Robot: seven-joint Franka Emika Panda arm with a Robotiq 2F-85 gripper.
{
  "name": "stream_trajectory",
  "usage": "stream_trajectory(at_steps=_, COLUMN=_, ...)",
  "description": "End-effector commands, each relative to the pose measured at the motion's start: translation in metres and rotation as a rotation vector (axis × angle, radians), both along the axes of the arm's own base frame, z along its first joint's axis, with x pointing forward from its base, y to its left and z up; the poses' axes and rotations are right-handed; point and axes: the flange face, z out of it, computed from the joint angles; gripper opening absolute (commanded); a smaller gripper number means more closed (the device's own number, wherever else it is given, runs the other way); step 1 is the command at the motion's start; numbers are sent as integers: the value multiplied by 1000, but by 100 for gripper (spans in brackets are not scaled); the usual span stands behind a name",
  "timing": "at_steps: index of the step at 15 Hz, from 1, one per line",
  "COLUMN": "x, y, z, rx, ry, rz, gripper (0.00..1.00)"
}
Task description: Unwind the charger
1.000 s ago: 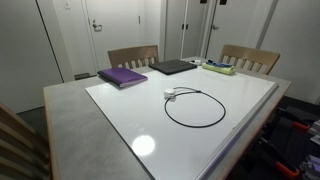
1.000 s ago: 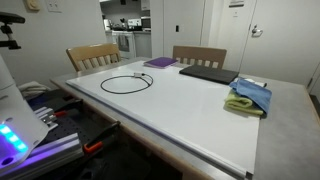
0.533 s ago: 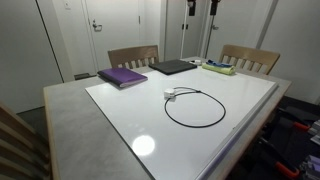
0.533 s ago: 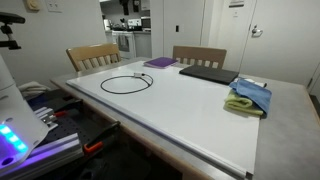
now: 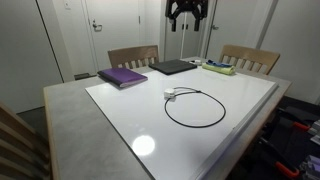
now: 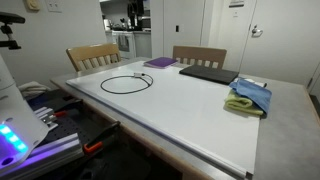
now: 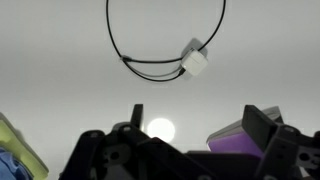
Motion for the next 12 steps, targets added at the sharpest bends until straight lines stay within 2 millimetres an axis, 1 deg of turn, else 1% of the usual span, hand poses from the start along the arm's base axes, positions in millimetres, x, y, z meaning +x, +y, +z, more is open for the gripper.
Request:
stream_trajectory(at_steps=1, x=24, y=5, z=-29, rx=40, ry=3, rz=-46, gripper=100)
stream_trajectory(at_steps=6, x=36, y=11, z=-64, rx=45, ry=0, rz=-88, gripper=100)
stream_trajectory(at_steps=8, x=40, y=16, z=-77, rx=54, ry=2, rz=-101, gripper=100)
stream_trajectory(at_steps=12, x=46, y=24, z=-102, rx=52, ry=4, rz=-178, gripper=100)
